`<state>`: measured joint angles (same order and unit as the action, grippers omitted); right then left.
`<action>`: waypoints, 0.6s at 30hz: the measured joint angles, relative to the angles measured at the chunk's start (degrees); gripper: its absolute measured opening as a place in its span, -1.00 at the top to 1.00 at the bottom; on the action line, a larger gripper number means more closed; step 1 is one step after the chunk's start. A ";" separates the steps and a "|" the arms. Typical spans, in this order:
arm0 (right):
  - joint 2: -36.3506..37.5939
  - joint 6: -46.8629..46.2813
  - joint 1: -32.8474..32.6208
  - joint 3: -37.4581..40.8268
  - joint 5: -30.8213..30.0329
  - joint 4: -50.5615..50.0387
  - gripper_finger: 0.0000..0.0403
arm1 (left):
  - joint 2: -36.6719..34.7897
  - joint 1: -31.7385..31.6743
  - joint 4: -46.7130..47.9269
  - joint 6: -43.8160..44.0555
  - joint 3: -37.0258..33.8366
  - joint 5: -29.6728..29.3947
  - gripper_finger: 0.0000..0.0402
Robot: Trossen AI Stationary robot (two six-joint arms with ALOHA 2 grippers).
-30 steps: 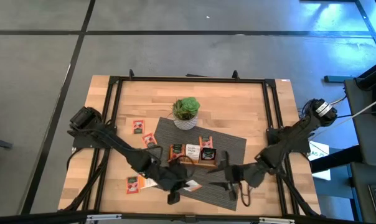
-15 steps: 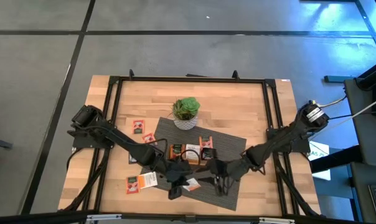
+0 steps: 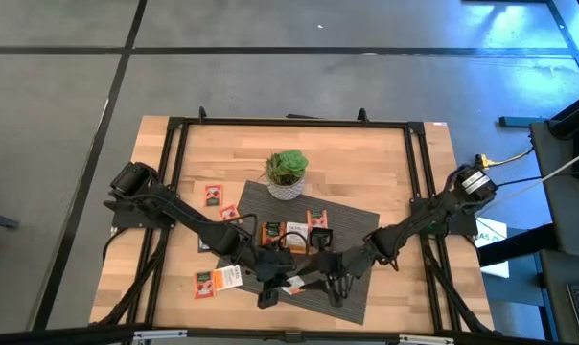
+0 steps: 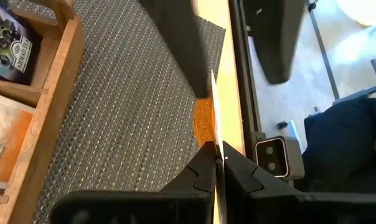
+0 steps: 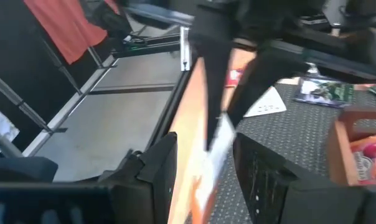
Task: Pick & Place Tea
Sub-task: Put the white tea bag into the middle of the wooden organizer
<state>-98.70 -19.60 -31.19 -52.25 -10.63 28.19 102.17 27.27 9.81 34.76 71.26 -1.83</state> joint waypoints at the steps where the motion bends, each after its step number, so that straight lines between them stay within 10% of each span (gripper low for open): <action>1: -0.09 -0.65 0.21 0.00 -0.01 -0.03 0.22 | 0.00 0.02 -0.24 0.00 0.00 0.00 0.98; 18: -0.17 -1.63 2.02 0.00 1.90 -0.08 0.96 | 0.06 -0.05 -2.38 -0.40 -0.04 -0.17 0.96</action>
<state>-98.87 -21.23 -29.17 -52.25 -8.74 28.12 102.23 27.22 7.43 34.37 71.22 -1.99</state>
